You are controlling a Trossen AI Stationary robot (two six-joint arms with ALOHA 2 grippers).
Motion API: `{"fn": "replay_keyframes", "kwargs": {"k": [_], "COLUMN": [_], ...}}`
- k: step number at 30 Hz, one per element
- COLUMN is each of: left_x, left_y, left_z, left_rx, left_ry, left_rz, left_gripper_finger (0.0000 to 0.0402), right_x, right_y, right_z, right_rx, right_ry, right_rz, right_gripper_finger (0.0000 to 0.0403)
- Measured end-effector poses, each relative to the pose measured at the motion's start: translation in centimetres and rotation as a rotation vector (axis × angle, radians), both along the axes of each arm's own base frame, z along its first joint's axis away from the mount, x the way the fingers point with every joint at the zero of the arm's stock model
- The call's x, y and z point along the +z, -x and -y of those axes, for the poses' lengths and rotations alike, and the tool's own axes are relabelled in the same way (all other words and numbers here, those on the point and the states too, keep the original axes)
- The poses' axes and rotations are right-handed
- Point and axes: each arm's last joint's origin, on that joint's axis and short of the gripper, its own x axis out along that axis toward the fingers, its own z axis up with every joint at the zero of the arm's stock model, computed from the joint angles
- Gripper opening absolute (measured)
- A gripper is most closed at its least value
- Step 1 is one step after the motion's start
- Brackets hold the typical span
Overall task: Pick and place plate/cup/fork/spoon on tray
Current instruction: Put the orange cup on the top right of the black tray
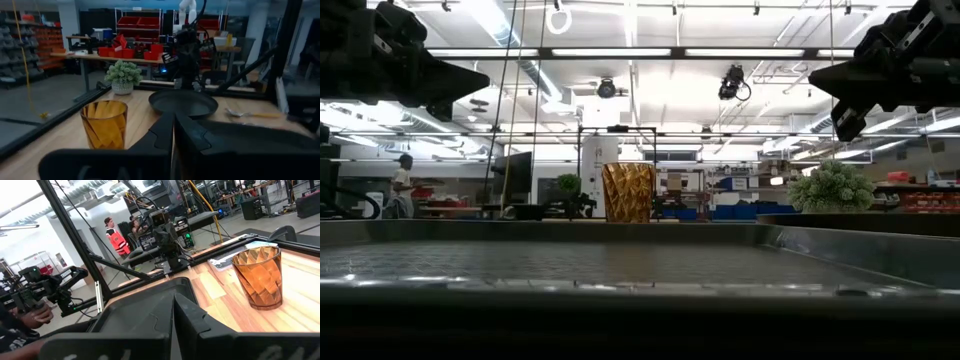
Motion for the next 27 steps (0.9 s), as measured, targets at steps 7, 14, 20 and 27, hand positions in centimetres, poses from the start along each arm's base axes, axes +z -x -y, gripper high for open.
{"fn": "replay_keyframes", "kwargs": {"k": [7,14,20,27], "left_x": [-0.4,-1.3,-1.9,0.1], "left_y": [0.0,-0.8,-2.1,-4.6], "left_z": [0.0,-0.2,-0.7,-1.4], "left_rx": [-0.009,0.013,0.078,0.159], "left_ry": [0.051,0.069,0.147,0.145], "left_rz": [-0.035,-0.144,-0.184,-0.245], "left_gripper_finger": [0.0023,0.0023,0.0023,0.0026], "right_x": [0.0,0.0,0.0,0.0], "right_y": [0.0,0.0,0.0,0.0], "right_z": [0.0,0.0,0.0,0.0], "right_rx": [0.0,0.0,0.0,0.0], "right_ry": [0.0,0.0,0.0,0.0], "right_rz": [0.0,0.0,0.0,0.0], "right_gripper_finger": [0.002,0.002,0.002,0.002]}}
